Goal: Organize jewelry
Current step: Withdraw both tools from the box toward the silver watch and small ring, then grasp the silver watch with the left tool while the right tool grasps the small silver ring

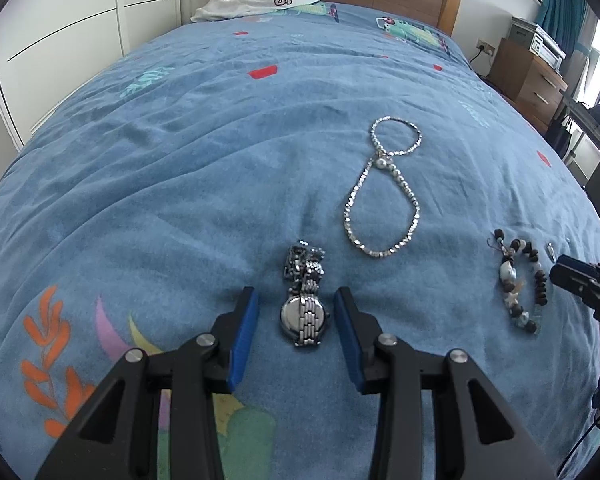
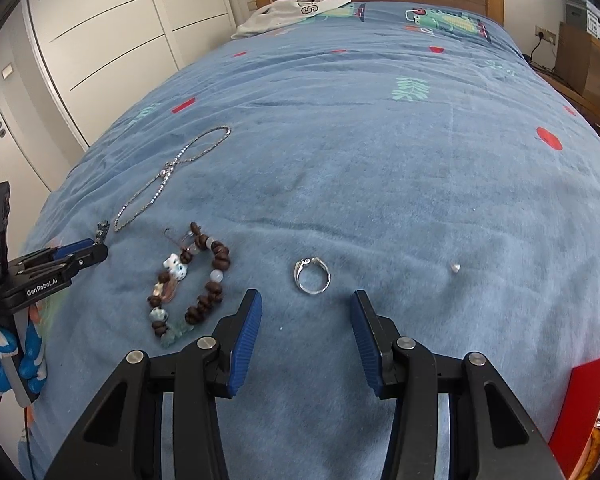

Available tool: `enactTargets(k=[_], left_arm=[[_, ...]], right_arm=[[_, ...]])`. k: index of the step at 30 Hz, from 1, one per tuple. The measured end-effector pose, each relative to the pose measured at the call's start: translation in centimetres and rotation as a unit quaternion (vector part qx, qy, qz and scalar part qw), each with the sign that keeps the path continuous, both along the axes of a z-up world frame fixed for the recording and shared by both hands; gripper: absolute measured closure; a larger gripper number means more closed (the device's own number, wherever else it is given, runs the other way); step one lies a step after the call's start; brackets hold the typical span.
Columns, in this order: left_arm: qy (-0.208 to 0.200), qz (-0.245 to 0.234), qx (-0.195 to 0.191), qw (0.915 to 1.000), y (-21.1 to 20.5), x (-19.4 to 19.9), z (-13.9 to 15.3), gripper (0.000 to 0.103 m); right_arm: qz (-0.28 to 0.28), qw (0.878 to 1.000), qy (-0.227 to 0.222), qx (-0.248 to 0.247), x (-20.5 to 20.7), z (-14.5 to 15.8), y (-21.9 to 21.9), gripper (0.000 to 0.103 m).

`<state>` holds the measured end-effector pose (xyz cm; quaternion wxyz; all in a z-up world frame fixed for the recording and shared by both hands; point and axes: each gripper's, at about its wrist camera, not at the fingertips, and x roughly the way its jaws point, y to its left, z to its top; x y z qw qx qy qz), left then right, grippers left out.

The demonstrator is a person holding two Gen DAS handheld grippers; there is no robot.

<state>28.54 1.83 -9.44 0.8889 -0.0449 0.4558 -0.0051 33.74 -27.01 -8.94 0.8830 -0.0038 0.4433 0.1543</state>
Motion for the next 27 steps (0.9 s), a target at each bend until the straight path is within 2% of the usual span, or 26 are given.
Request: enactTargets(k=[10, 17, 20, 22, 24, 27], left_arm=[[-0.002, 0.000, -0.002, 1.0000, 0.0, 0.1, -0.2, 0.066], [-0.002, -0.002, -0.001, 1.0000, 0.0, 0.1, -0.2, 0.066], [-0.004, -0.002, -0.001, 1.0000, 0.0, 0.2, -0.2, 0.067], [-0.005, -0.003, -0.001, 1.0000, 0.0, 0.2, -0.1, 0.070], [-0.006, -0.004, -0.002, 1.0000, -0.1, 0.2, -0.1, 0.079], [-0.008, -0.003, -0.004, 1.0000, -0.1, 0.2, 0.1, 0.080]], right_arm=[[0.004, 1.000, 0.000, 0.001, 0.8, -0.3, 0.3, 0.059], [0.007, 1.000, 0.002, 0.002, 1.4, -0.4, 0.4, 0.079], [0.009, 1.000, 0.003, 0.001, 1.6, -0.4, 0.6, 0.084], [0.012, 1.000, 0.002, -0.001, 1.6, -0.4, 0.6, 0.084], [0.015, 1.000, 0.000, -0.002, 1.4, -0.3, 0.7, 0.084], [0.016, 1.000, -0.002, -0.001, 1.1, -0.2, 0.7, 0.084]])
